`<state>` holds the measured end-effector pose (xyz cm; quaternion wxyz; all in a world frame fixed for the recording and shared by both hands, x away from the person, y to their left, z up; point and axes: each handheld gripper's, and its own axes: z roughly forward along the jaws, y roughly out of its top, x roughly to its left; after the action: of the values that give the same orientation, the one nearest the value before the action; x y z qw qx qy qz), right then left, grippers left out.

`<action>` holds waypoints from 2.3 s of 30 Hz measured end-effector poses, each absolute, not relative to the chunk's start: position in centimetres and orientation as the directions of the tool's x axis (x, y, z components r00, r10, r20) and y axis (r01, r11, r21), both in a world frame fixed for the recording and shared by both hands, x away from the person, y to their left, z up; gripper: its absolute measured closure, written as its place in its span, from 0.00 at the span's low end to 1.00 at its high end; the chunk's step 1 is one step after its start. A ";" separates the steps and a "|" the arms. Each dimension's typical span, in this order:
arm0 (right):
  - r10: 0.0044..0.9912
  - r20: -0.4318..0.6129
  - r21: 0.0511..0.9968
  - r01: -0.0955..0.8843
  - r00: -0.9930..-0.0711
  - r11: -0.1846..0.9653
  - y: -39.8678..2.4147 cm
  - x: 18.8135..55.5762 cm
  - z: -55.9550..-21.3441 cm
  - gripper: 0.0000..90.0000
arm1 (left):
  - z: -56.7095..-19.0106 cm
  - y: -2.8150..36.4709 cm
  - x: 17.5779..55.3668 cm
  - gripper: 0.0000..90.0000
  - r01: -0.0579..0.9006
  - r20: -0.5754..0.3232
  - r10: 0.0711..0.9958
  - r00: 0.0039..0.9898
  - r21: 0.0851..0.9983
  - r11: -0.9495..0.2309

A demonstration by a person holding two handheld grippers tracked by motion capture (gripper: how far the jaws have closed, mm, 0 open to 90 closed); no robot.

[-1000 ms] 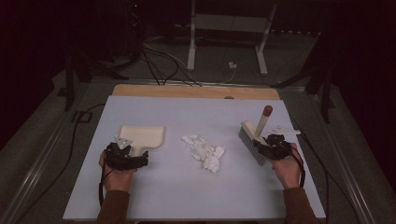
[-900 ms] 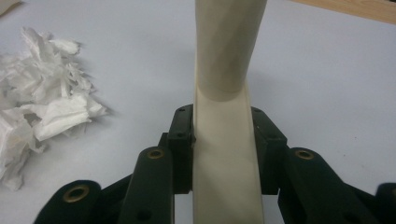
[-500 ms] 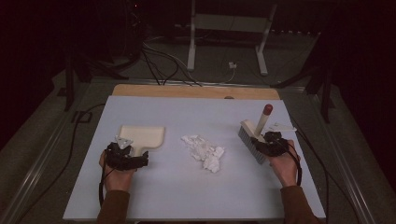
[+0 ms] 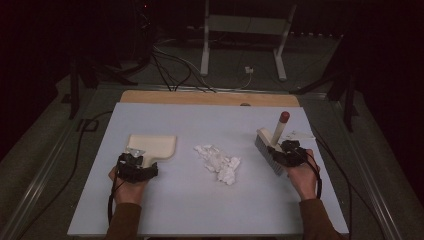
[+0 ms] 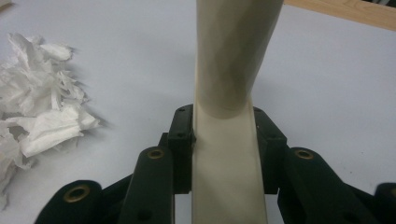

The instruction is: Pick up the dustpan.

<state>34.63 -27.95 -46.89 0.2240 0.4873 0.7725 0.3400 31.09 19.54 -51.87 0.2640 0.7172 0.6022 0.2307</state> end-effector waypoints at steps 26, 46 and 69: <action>0.906 -0.002 0.746 0.603 -0.422 0.283 -27.9 34.6 -47.0 0.74 | -51.6 20.0 31.1 0.74 0.771 -0.016 0.982 0.186 0.622 -0.136; 0.906 -0.014 0.742 0.602 -0.424 0.294 -27.7 34.7 -46.9 0.72 | -50.7 21.4 30.0 0.75 0.760 -0.017 0.953 0.302 0.608 -0.230; 0.906 -0.006 0.726 0.622 -0.422 0.295 -27.4 35.7 -46.8 0.75 | -48.4 22.0 29.5 0.75 0.701 -0.028 0.887 0.462 0.624 -0.346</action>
<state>35.68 -27.43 -46.82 0.2147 0.4927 0.7754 0.3314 29.55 22.05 -48.41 0.2894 0.8044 0.4935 0.1601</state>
